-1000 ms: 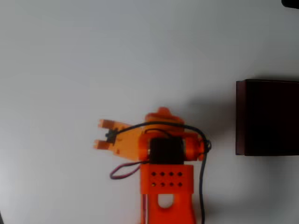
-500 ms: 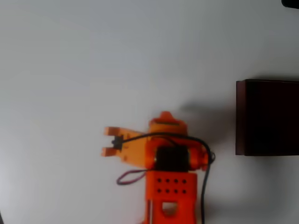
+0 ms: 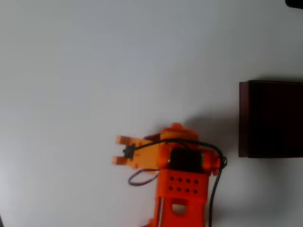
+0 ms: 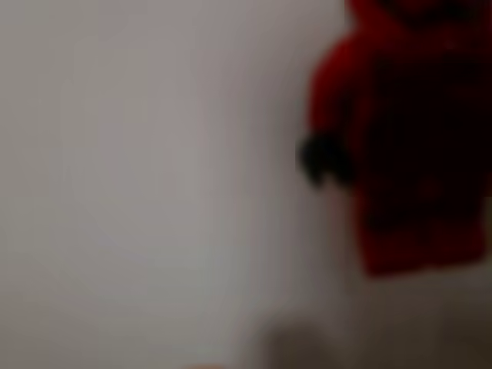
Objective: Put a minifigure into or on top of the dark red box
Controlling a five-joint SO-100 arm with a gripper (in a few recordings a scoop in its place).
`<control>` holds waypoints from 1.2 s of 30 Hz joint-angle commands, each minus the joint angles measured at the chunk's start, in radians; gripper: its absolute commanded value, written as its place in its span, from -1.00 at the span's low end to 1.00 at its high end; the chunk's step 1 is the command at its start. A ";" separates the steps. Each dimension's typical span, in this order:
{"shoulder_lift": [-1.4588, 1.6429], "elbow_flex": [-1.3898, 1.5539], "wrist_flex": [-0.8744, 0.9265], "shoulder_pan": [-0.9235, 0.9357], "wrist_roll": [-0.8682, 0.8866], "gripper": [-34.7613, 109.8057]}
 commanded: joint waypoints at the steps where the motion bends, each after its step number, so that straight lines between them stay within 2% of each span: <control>1: 0.011 -0.008 0.003 -0.029 -0.021 -0.12; 13: -0.015 -0.005 -0.055 -0.061 -0.032 -0.13; 36: -0.098 0.003 -0.120 -0.011 -0.061 -0.14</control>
